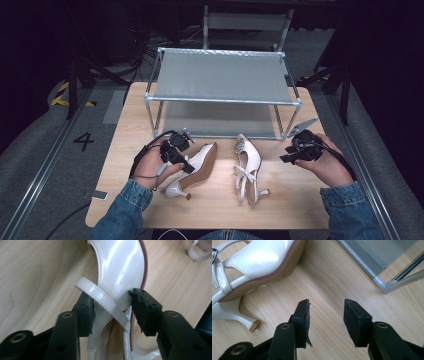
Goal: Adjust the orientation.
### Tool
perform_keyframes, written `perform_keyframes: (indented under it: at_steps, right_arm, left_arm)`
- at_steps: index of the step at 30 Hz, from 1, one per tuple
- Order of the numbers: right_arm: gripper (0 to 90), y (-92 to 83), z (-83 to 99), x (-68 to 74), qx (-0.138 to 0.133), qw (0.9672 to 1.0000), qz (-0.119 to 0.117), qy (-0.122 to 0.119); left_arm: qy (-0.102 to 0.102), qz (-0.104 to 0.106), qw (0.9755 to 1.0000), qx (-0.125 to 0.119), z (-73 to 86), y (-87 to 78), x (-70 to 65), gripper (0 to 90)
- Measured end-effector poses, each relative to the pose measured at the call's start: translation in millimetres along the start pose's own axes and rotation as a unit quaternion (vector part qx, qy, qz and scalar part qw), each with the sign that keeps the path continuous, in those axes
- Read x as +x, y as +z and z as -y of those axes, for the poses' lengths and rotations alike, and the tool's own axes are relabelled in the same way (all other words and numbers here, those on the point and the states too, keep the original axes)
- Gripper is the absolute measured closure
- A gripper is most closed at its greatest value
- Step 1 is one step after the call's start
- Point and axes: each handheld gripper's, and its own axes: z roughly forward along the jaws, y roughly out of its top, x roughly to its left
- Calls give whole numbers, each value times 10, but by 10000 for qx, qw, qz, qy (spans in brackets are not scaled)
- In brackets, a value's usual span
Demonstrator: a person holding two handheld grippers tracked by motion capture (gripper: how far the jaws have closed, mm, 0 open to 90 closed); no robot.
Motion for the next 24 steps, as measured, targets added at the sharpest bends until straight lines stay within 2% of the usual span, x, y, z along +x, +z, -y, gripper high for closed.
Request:
perform_keyframes:
  at_steps: [5,8,11,14,16,20,24]
  right_arm:
    - [568,2,0,2,6,10000,-11,0]
    - [568,10,-3,6,20,10000,-9,-8]
    - [568,18,-4,3,27,10000,-14,-16]
    - [568,24,-4,7,42,10000,-21,-32]
    - [568,24,-4,9,42,10000,-27,-36]
    - [568,22,-1,8,34,10000,-27,-31]
    - [568,29,-2,9,47,10000,-33,-31]
  left_arm:
    - [-24,-123,9998,-155,9,-93,-4,640]
    - [-31,-75,9996,-255,15,-120,-6,724]
    - [-17,-137,9996,-255,17,-129,-24,807]
    - [-16,-215,9993,-305,19,-158,-43,826]
    - [1,-333,9989,-316,21,-200,-63,828]
    - [34,-776,9961,-419,26,-287,-74,829]
    - [-6,-942,9937,-607,42,-338,-52,829]
